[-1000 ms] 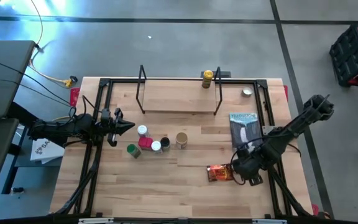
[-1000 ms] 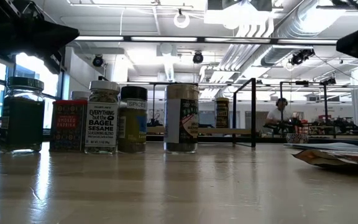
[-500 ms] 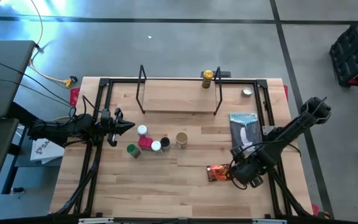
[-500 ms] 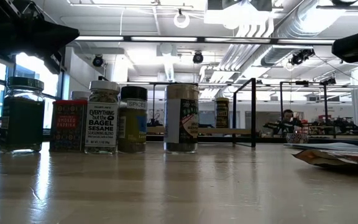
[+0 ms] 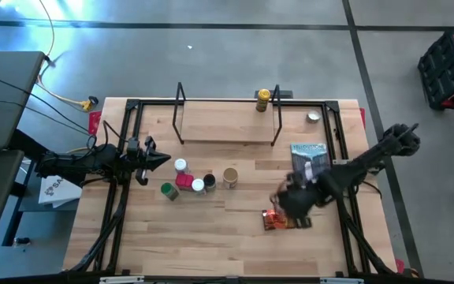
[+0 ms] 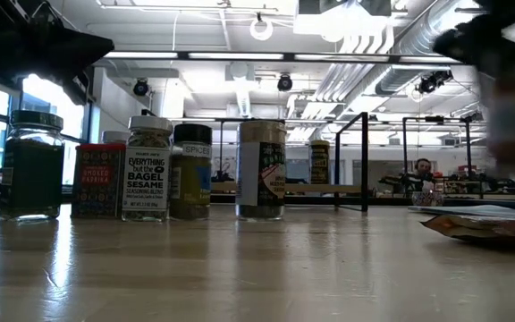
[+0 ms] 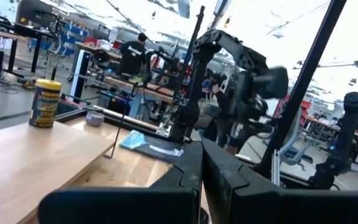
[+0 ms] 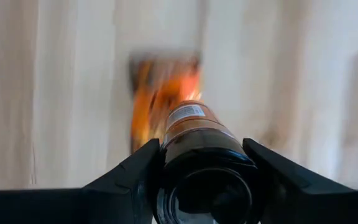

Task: Shelf spices
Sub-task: Put the orange seasoning bottle on the shelf

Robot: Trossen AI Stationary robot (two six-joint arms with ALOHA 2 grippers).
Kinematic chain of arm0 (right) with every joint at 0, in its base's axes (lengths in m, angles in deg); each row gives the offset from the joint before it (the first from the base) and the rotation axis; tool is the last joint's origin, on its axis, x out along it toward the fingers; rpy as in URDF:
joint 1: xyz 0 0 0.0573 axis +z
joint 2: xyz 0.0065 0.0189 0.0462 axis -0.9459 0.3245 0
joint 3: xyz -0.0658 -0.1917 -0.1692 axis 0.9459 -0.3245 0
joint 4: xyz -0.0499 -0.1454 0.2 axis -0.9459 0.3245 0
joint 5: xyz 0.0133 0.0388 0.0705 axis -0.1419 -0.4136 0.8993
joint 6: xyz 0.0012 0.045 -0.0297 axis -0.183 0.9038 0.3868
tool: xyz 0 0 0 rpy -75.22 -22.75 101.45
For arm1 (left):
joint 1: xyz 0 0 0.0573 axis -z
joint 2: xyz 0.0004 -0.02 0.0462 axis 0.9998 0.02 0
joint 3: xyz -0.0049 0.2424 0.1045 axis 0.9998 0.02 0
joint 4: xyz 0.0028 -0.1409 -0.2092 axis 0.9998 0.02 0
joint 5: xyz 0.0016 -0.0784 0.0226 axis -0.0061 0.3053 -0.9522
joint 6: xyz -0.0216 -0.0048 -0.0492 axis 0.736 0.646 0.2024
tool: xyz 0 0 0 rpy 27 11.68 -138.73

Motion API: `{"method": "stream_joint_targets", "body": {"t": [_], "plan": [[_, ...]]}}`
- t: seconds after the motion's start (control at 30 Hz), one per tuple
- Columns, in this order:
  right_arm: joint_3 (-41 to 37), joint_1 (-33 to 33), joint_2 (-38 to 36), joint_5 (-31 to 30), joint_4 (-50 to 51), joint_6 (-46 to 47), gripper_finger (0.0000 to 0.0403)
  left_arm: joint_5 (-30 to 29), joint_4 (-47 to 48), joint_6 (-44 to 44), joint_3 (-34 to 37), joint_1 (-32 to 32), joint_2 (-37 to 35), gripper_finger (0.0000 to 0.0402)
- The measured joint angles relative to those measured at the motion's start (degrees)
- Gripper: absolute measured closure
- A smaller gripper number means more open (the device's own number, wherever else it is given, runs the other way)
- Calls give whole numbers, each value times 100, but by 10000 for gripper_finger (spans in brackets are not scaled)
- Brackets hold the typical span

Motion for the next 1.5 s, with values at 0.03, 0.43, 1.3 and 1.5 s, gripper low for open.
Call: {"method": "stream_joint_targets", "body": {"t": [0.03, 0.43, 1.3, 1.5], "plan": [[215, -199, 0, -57, -8, -90, 212, -1, -20, 0, 0, 1, 0, 398], [3495, -2932, 1411, -286, 583, -1776, 212, 5, -6, -2, 0, 2, 0, 398], [6706, -6570, 4937, 900, 1942, -1412, 212, 15, 38, -48, 0, 2, 0, 398], [6707, -6570, 5082, 890, 1929, -1430, 199, 15, 39, -50, 0, 1, 0, 398]]}}
